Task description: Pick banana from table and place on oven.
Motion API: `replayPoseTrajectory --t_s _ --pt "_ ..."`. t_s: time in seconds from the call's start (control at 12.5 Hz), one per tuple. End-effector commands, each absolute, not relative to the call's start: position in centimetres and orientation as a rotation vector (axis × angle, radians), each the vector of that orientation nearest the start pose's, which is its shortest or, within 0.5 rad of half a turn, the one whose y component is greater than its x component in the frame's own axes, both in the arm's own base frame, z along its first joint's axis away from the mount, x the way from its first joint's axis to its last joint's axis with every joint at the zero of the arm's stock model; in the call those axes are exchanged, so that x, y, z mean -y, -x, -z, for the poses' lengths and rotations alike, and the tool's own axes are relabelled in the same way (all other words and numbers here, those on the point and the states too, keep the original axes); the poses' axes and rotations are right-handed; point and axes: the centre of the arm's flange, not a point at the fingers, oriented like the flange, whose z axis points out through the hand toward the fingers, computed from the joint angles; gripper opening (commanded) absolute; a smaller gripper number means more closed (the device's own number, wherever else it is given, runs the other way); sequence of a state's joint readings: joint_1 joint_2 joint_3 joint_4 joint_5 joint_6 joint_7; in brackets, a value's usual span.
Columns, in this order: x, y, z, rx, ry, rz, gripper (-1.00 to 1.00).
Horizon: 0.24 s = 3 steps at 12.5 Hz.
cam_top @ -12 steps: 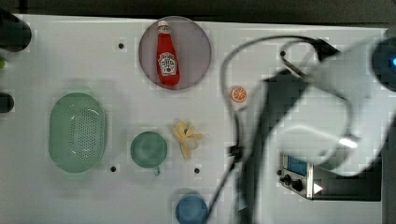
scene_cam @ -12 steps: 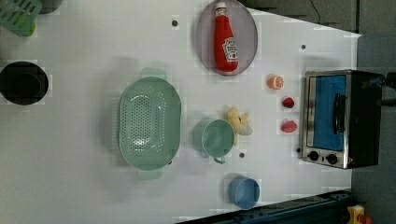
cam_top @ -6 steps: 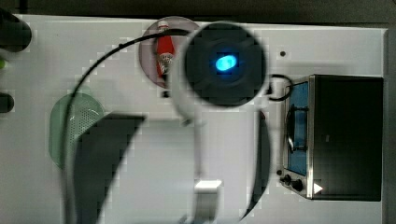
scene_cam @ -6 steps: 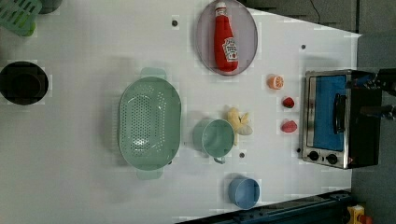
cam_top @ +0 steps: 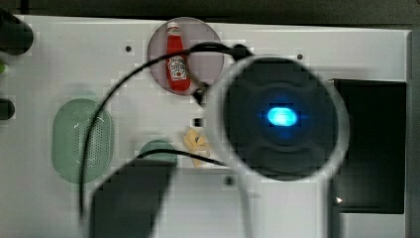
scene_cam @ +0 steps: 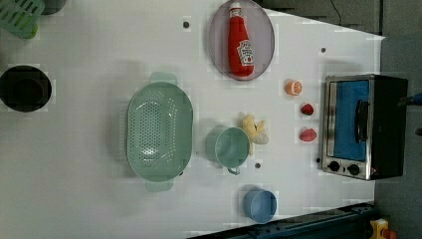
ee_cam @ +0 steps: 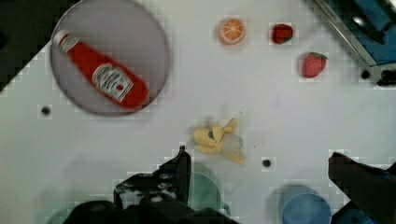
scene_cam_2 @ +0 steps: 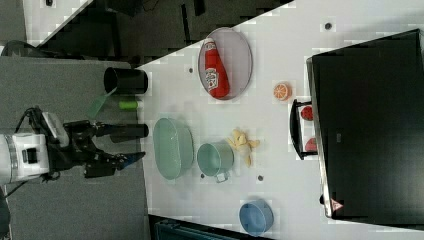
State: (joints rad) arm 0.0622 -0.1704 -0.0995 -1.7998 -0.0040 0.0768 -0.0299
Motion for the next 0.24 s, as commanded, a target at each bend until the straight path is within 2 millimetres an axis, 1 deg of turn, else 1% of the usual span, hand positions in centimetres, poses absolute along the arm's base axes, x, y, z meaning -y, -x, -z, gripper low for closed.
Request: replayPoseTrajectory --t_s 0.08,0.24 --pt "5.05 -49.75 -62.46 -1.346 2.815 0.041 1.0" --pt "5.03 -49.81 -62.37 -1.346 2.816 0.038 1.0"
